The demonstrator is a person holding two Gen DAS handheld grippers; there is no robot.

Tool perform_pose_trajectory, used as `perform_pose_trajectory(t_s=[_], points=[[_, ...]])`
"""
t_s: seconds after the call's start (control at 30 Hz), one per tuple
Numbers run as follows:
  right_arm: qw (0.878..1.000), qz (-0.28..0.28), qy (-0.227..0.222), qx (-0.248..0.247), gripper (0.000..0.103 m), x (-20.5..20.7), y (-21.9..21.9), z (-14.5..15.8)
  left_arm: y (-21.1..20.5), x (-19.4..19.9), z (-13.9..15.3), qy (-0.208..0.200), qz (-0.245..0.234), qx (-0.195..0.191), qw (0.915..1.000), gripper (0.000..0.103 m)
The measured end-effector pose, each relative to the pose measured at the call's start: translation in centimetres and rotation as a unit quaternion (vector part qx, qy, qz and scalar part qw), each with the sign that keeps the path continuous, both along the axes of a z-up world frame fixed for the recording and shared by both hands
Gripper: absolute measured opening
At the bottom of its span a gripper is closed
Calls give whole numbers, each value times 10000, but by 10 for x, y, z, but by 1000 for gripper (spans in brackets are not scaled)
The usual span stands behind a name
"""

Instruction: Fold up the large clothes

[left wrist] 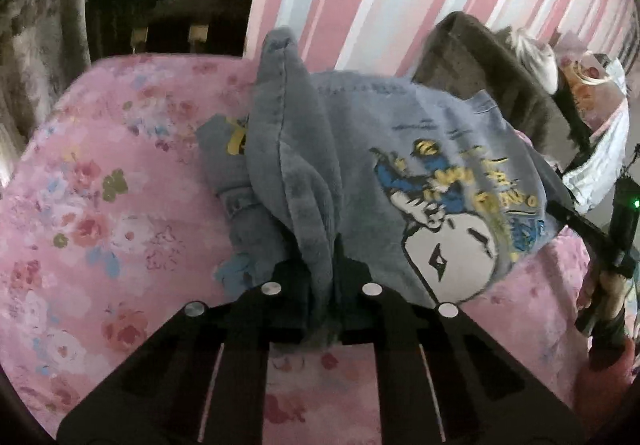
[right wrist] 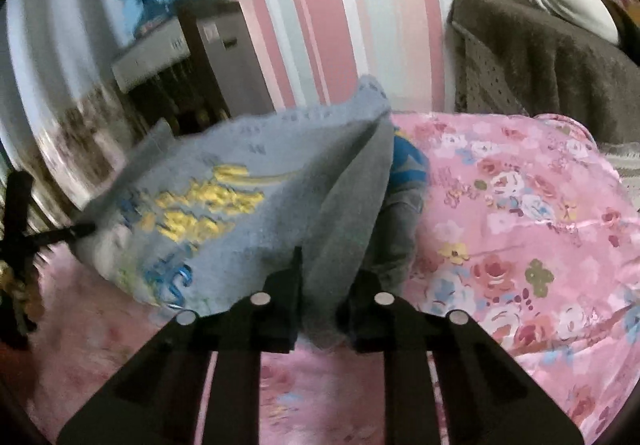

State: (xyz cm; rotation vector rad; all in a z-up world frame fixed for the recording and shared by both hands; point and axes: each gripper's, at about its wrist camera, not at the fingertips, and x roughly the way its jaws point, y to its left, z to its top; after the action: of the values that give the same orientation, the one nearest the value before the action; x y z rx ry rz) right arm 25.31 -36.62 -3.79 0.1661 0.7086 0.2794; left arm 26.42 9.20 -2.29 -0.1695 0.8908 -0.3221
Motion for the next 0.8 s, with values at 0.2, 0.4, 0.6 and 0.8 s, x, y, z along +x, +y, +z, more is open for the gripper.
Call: perform_pose_trajectory(t_s=[0.2, 0.4, 0.6, 0.8], points=[[9984, 130, -545, -104, 17, -41, 6, 50, 6, -36, 50, -393, -122, -183, 9990, 6], [9990, 70, -407, -196, 17, -94, -12, 51, 7, -89, 27, -177, -479, -7, 9987, 11], [9983, -28, 527, -246, 19, -106, -19, -28, 15, -106, -28, 274, -416, -218, 9985, 18], [9978, -68, 651, -125, 35, -102, -27, -25, 16, -114, -20, 40, -140, 202, 9997, 45]])
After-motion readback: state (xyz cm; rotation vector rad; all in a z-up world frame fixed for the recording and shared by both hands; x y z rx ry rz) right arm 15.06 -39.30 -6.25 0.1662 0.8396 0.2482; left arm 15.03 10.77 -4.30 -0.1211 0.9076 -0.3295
